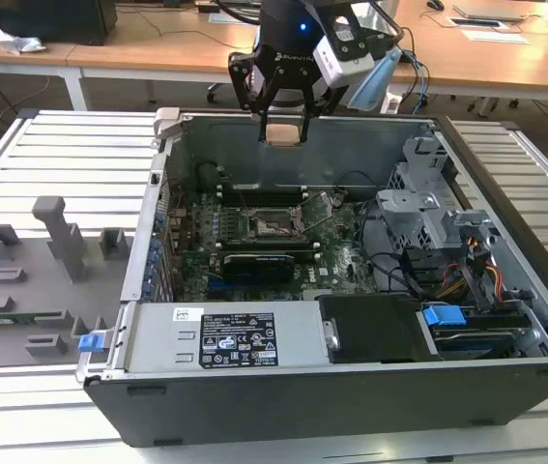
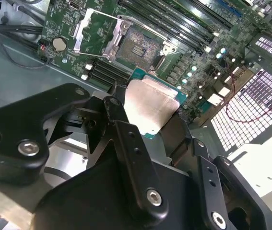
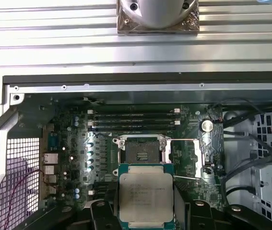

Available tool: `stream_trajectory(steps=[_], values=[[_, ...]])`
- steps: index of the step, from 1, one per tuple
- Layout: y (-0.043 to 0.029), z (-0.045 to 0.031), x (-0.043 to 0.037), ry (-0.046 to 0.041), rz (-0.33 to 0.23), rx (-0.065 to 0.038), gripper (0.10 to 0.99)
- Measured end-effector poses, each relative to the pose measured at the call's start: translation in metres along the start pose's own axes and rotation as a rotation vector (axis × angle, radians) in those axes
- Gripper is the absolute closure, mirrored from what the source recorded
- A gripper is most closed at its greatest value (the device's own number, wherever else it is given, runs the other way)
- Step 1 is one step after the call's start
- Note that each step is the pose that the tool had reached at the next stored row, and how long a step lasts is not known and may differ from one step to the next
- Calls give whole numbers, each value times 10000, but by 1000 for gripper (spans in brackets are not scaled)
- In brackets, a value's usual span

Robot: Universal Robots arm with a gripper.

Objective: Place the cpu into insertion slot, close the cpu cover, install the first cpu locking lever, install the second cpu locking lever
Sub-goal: 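Place the cpu into insertion slot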

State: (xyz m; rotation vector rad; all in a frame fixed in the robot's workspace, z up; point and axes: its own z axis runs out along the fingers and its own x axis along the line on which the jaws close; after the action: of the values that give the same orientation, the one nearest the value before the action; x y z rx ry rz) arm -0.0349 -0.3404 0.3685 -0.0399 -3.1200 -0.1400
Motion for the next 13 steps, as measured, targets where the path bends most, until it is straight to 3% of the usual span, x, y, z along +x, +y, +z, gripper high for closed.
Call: stream_trajectory(steps=[13], values=[[-10, 107, -2, 0, 0, 0, 545]])
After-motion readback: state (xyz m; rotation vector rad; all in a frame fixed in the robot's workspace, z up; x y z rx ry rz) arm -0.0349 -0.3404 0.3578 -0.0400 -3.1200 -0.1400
